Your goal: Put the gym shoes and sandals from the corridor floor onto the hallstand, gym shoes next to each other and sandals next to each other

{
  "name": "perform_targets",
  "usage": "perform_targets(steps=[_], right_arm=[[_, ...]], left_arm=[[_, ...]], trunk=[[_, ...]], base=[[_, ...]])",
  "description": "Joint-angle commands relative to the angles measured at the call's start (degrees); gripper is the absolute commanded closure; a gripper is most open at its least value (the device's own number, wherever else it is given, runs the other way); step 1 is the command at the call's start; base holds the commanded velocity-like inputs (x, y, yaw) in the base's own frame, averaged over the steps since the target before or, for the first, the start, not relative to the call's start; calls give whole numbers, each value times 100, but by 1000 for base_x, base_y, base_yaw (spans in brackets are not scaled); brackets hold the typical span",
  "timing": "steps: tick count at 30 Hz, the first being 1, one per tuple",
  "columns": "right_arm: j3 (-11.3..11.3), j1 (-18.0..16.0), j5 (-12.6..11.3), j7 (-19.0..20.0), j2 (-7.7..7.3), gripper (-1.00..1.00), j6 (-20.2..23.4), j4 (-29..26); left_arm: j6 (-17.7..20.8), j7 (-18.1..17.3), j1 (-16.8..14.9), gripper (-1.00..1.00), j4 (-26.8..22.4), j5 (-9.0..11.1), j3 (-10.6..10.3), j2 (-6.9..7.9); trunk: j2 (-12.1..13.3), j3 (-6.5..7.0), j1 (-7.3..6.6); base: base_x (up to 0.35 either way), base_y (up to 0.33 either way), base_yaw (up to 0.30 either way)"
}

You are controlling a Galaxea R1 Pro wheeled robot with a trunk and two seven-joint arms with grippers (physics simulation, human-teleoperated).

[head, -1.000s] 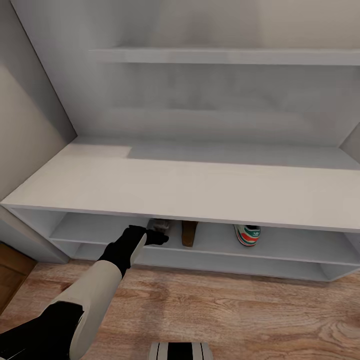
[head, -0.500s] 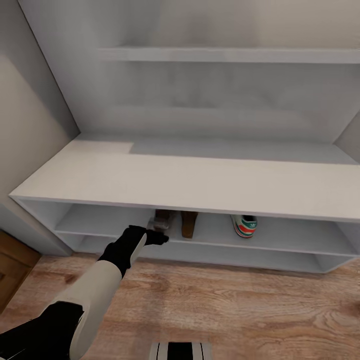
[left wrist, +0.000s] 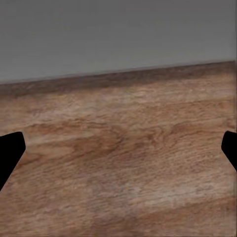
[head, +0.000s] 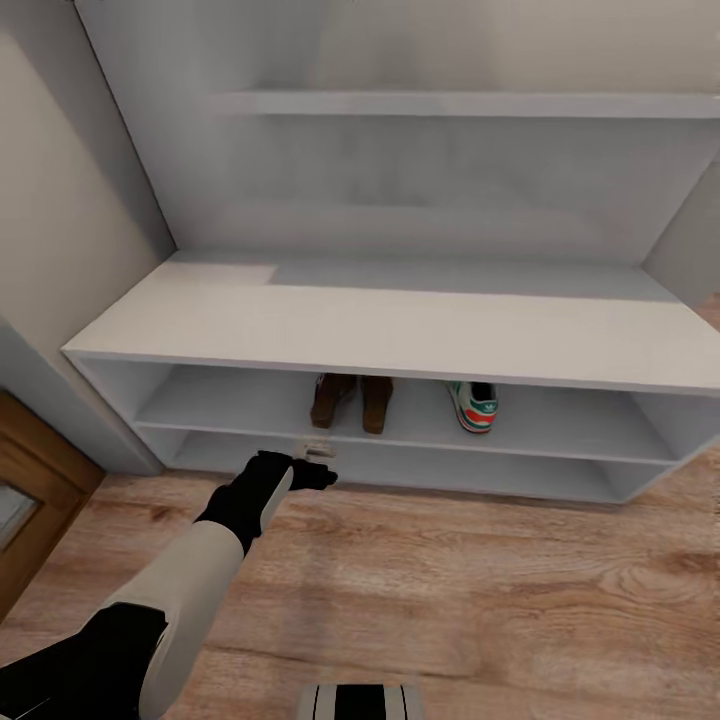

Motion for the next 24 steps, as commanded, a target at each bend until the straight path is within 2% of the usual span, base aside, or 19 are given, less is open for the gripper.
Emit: perform_targets(steps=[1,6,14,21,24], right_arm=[[3,-3,-12,-23,-2,100,31,-7],[2,-3,-13,-23,-3,100,31,-7],[2,-3,-10,-23,-3,100,31,-7],[6,-3,-10,-23,-3,100,31,-7],[6,-3,-8,-23,2,100,31,-7]], left_arm=[[25,-25,-1,-100,-8,-29,-5,1],[25,-32,1,-100,-24,-29,-5,4],[24,-37,40,-100,-44,-24,-5,9],[-2,-73,377,-100,-221,-29,-13,25],[-127,-97,576,-100,-571,-28,-13,39]], trunk=[[-2,-4,-5],[-2,-4,-5],[-2,-4,-5],[-2,-4,-5],[-2,-4,-5]], base=[[-334,0,0],[-302,0,0],[-58,0,0],[-35,0,0],[-241,0,0]])
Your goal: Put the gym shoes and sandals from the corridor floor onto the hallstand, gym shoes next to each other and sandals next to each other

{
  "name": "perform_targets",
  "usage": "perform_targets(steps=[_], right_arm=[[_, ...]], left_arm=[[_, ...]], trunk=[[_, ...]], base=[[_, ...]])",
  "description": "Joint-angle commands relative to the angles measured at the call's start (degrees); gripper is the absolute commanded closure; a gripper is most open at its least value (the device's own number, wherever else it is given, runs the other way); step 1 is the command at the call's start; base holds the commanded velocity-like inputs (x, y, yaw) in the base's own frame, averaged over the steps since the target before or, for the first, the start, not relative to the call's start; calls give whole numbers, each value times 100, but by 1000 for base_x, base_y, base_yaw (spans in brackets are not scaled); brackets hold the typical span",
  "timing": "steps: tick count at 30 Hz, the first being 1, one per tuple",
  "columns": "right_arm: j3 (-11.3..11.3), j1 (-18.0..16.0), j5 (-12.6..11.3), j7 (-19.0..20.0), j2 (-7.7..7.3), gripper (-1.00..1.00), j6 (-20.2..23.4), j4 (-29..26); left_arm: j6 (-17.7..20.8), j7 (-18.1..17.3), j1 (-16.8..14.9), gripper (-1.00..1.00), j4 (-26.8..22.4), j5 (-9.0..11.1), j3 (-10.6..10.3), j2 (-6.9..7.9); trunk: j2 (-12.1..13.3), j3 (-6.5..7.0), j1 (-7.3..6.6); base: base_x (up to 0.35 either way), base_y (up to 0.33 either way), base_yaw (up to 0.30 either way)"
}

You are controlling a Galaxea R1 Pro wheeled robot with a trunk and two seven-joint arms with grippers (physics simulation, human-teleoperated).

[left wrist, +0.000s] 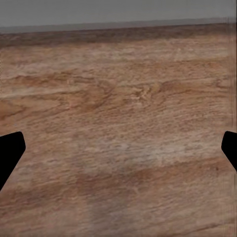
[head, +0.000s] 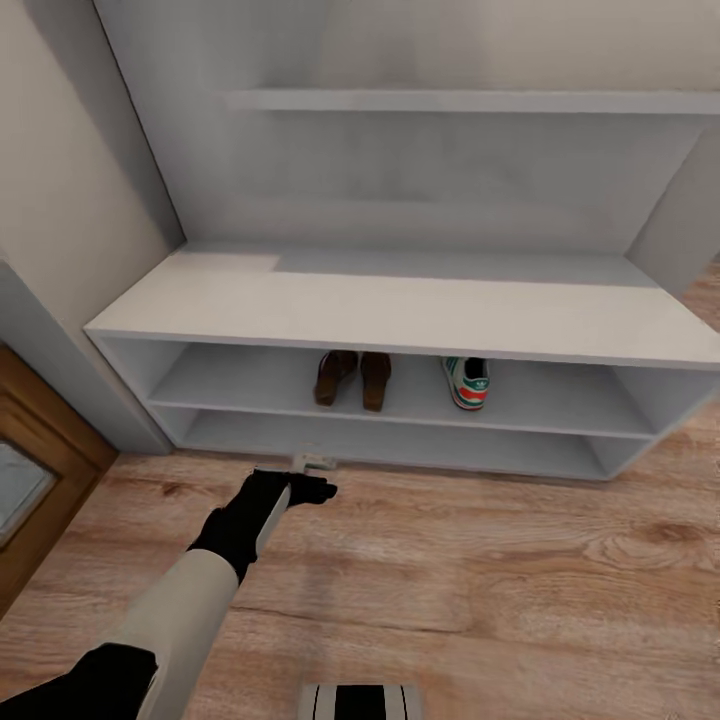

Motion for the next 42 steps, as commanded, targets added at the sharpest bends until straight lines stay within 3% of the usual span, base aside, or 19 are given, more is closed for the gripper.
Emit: perform_targets(steps=[1,4,8,10,15,20,25,27,31,33,34,35,38,40,42], right_arm=[[1,-3,-10,-23,-1,100,31,-7],[1,-3,-2,-23,1,100,31,-7],[7,-3,2,-23,8,100,29,-7],[13,-3,2,-23,10,100,26,-2],[18,-3,3,-23,11,100,26,1],[27,-3,3,-23,22,100,23,2],[35,-3,3,-23,28,100,23,2],[36,-3,3,-23,28,100,22,2],[36,-3,6,-27,31,100,22,-1],[36,-3,9,-30,39,100,22,-5],[36,-3,10,-30,42,100,22,-5],[36,-3,18,-47,52,100,22,-4],[36,-3,19,-55,54,100,22,-6],[38,-3,20,-65,59,100,22,-15],[41,-3,21,-67,63,100,22,-16]], left_arm=[[-23,-34,104,-100,-200,-30,0,5],[-141,-119,449,-100,-743,-27,-7,14],[-238,-687,873,-100,-1419,-29,-32,26],[-259,-1387,1042,-100,-1801,-30,-43,29],[-277,-2757,1306,-100,-2295,-33,-15,39],[-282,-3275,1665,-100,-2713,-31,5,86],[-282,-3722,1755,-100,-2798,-24,28,233],[-282,-3958,1764,-100,-2806,-21,130,307],[-282,-4602,1771,-100,-2811,-21,665,369],[-282,-5143,1773,-100,-2808,-28,1126,385],[-282,-5276,1773,-100,-2808,-31,1233,386],[-282,-5887,1784,-100,-2812,-33,1706,395],[-282,-6193,1865,-100,-2818,-31,1863,395],[-301,-6654,2167,-100,-2829,-30,1954,391],[-585,-6812,2327,-100,-2832,-44,1973,384]], trunk=[[-2,-4,-4],[-2,-4,-4],[-2,-4,-4],[-2,-4,-4],[-2,-4,-4],[-2,-4,-4],[-2,-4,-4],[-2,-4,-4],[-2,-4,-4],[-2,-4,-4],[-2,-4,-4],[-2,-4,-4],[-2,-4,-4],[-2,-4,-4],[-2,-4,-4]], base=[[-291,0,0],[-312,0,0],[-288,0,0],[-147,0,0],[-49,0,0],[-8,0,0],[-1,0,0],[0,0,0],[0,0,0],[0,0,0],[0,0,0],[0,0,0],[0,0,0],[0,0,0],[0,0,0]])
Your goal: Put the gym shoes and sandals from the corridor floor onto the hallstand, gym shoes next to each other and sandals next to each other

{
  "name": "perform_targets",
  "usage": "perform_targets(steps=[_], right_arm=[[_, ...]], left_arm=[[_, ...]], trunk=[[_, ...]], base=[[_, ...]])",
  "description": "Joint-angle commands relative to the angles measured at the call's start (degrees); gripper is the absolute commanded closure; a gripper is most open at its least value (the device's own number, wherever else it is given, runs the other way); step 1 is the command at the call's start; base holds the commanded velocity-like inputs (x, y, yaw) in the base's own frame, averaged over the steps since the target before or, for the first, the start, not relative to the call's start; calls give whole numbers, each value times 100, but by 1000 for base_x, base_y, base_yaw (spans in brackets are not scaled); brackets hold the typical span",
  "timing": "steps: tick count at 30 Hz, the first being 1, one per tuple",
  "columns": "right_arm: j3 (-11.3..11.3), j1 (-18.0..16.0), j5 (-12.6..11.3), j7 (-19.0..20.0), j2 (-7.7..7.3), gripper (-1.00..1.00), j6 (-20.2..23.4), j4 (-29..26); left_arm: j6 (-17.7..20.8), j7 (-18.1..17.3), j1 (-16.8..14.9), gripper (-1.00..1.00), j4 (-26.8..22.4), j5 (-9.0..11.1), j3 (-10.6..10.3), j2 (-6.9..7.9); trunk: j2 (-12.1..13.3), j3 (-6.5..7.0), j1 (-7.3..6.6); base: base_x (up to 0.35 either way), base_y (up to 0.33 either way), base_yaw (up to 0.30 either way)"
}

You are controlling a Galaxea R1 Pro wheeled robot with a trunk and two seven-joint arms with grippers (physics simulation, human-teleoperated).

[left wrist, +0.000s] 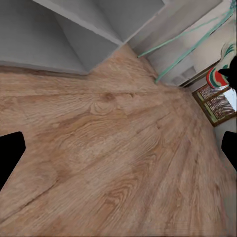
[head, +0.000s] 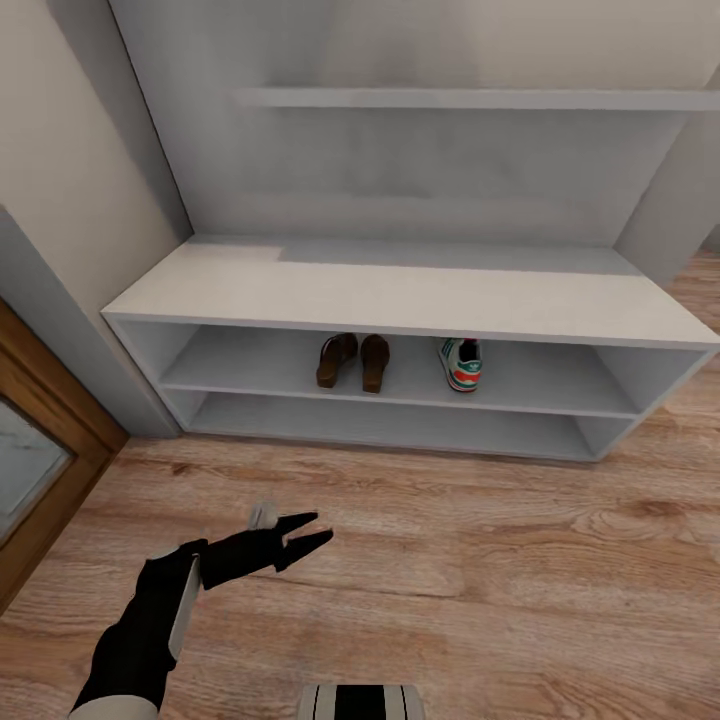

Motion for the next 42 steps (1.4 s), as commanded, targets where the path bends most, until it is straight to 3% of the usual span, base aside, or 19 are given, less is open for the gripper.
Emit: perform_targets(steps=[1,19,42], right_arm=[[0,-3,-9,-22,-1,100,31,-5],[21,-3,-9,4,0,100,31,2],[32,-3,-9,-4,0,100,30,2]], left_arm=[[-17,-52,14,-100,-3,-31,21,-8],[-155,-63,293,-100,-4,-60,-19,-9],[-155,-72,315,-100,-5,-54,-29,-9]], trunk=[[-2,-4,-1],[-2,-4,-1],[-2,-4,-1]], base=[[0,0,0],[-73,0,0],[-74,0,0]])
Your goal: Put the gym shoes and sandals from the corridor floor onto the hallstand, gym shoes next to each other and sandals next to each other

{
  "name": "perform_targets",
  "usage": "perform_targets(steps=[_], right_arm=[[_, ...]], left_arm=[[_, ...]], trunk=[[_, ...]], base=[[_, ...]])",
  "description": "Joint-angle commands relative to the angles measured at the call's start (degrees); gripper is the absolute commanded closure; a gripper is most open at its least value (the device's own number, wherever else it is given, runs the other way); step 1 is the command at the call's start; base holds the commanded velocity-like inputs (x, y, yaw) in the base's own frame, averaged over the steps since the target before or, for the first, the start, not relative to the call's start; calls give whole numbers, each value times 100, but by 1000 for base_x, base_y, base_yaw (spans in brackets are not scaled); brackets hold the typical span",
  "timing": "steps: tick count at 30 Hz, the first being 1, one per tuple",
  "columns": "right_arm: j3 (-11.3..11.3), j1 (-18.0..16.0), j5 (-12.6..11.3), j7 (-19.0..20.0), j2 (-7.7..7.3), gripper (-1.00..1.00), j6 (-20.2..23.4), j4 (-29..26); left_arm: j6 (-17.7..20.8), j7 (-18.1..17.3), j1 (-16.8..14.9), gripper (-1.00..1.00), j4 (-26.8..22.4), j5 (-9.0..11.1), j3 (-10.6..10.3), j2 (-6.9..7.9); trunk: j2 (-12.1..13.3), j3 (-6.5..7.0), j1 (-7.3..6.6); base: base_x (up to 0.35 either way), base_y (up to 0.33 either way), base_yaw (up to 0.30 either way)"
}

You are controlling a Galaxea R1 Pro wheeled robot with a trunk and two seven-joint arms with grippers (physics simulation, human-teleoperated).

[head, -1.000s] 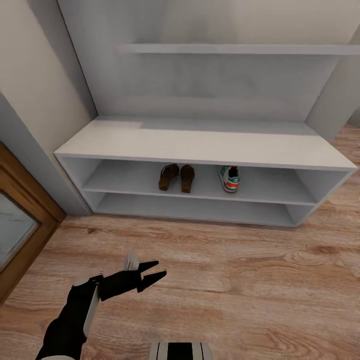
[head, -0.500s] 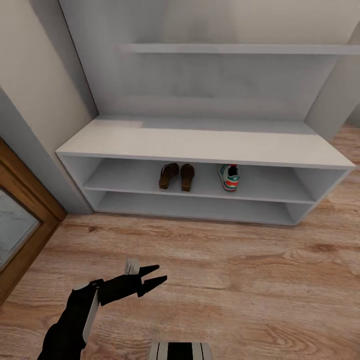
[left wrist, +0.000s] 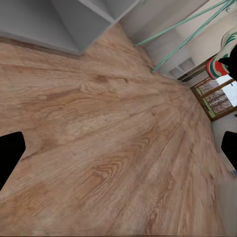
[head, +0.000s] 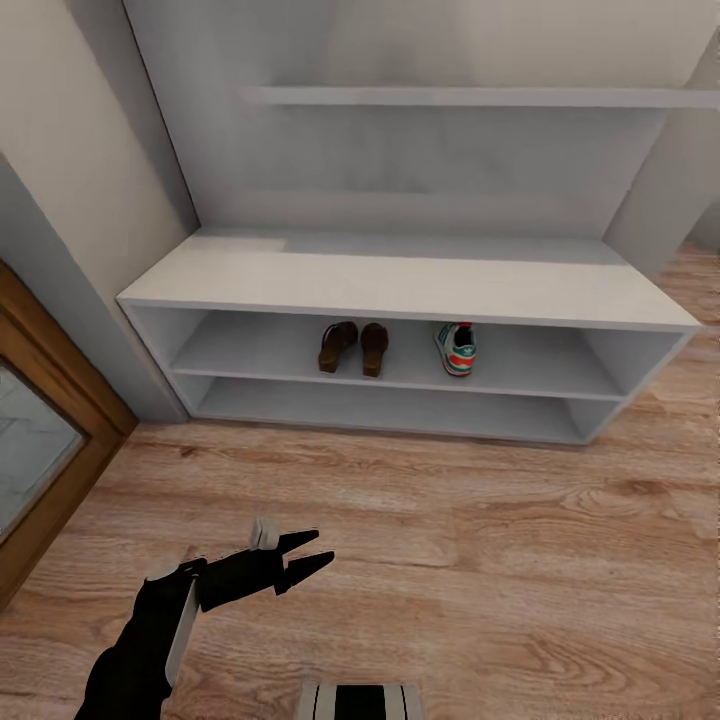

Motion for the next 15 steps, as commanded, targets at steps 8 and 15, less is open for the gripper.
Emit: perform_targets(steps=[8,15], right_arm=[[2,-3,-10,-22,-1,100,32,-8],[0,-3,-10,-22,-1,100,32,-13]], left_arm=[[60,-40,-4,-100,-5,-29,26,-7],[60,-40,-4,-100,-5,-29,27,-7]], trunk=[[-2,-4,-4],[-2,-4,-4]], base=[[-291,0,0],[-46,0,0]])
